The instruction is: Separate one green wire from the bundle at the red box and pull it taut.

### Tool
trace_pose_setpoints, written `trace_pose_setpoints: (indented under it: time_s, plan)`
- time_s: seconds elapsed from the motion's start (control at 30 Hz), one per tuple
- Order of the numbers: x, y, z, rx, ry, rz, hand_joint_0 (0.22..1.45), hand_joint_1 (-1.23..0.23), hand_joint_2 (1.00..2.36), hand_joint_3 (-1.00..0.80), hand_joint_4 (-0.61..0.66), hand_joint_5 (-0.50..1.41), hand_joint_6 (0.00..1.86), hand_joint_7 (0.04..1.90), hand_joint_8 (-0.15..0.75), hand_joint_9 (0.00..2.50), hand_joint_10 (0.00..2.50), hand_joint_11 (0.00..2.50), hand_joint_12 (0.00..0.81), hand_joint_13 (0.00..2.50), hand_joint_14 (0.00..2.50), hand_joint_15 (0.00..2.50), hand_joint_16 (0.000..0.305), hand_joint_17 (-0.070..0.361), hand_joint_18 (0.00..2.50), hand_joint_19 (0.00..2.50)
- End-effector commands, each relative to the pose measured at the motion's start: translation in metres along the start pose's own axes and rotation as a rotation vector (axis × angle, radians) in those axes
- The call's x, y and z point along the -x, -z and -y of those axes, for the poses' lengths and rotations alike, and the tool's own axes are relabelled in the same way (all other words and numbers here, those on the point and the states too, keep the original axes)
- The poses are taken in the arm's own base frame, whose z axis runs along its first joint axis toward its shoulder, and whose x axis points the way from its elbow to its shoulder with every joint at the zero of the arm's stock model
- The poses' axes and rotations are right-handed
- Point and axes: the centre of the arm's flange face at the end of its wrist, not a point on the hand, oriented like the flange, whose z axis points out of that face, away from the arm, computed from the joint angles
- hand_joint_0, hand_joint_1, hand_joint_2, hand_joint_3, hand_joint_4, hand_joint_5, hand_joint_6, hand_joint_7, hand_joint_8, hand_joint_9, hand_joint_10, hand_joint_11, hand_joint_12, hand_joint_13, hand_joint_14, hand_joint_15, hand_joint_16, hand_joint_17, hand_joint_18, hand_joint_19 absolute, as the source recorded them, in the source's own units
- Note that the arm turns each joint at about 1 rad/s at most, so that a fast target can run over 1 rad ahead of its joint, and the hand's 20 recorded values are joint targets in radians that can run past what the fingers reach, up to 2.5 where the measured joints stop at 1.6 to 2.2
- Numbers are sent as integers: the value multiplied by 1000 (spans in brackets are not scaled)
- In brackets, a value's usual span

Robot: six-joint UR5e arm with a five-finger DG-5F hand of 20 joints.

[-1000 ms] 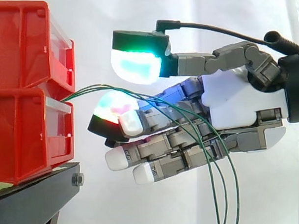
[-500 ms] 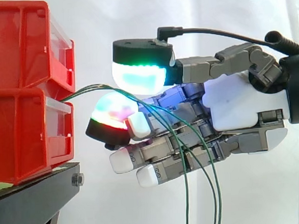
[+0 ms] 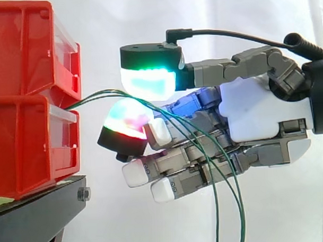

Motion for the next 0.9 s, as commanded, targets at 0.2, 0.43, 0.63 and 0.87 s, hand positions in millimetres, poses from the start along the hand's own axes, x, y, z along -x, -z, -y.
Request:
trace_pose_setpoints:
  time_s: [0.2,0.43,0.63,0.87]
  plan:
    - [0,0,1,-1,-1,1,651,-806,1020,-215,133,-196,888,867,308,1009,27,777,335,805,17,433,50,111,688,479]
    - [0,1,1,-7,3,1,681,-855,1012,-355,153,-200,887,867,297,996,26,783,330,795,19,434,50,112,686,472]
    - [2,2,2,-20,11,1,677,-846,1000,-500,199,-192,886,895,287,1018,24,780,325,807,17,433,49,110,687,488]
    - [5,3,4,-46,20,-10,623,-606,1003,-461,180,-175,862,925,293,1052,26,695,332,849,17,435,48,108,717,512]
